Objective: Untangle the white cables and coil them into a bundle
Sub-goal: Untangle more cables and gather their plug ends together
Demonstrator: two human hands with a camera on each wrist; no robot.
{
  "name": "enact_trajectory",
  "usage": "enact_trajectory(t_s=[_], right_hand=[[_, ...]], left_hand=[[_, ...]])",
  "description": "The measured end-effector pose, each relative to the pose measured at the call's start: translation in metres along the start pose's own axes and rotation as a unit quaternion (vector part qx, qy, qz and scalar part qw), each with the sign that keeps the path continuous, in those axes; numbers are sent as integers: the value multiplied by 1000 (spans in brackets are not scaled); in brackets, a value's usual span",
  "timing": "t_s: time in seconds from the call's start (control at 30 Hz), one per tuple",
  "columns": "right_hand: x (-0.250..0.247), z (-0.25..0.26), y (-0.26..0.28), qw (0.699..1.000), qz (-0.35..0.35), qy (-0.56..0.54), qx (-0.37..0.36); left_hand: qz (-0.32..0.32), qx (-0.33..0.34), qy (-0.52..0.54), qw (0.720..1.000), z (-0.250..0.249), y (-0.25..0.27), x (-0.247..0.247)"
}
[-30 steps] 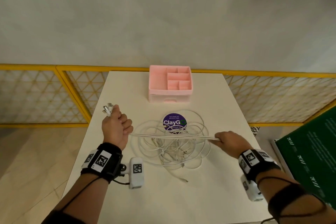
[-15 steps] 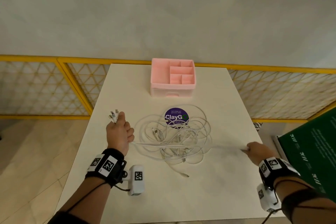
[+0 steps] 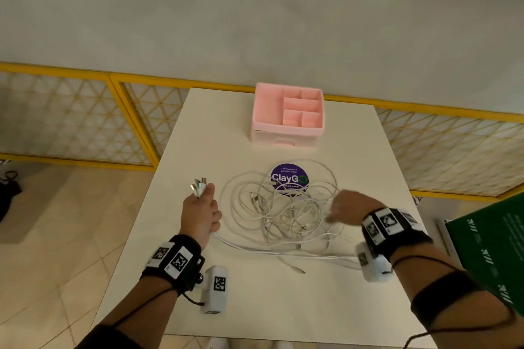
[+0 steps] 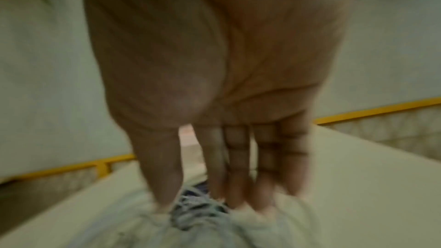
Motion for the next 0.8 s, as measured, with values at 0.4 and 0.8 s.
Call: enact_trajectory(t_s=[0.4, 0.8], right_hand=[[97, 172, -10, 981, 56, 21, -184], [20, 151, -46, 973, -138, -132, -133]], left_hand=[[4, -4, 10, 1000, 3, 5, -14], [7, -20, -5, 1000, 12, 3, -17]])
Point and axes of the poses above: each hand's wrist, its own y-axis away from the middle knuckle, its own x-axis out of the palm, z = x × y, the point moved 10 cm from there along -y, towards the middle knuckle, and after that the axes turned 7 degrees about x, right-handed, at the moved point
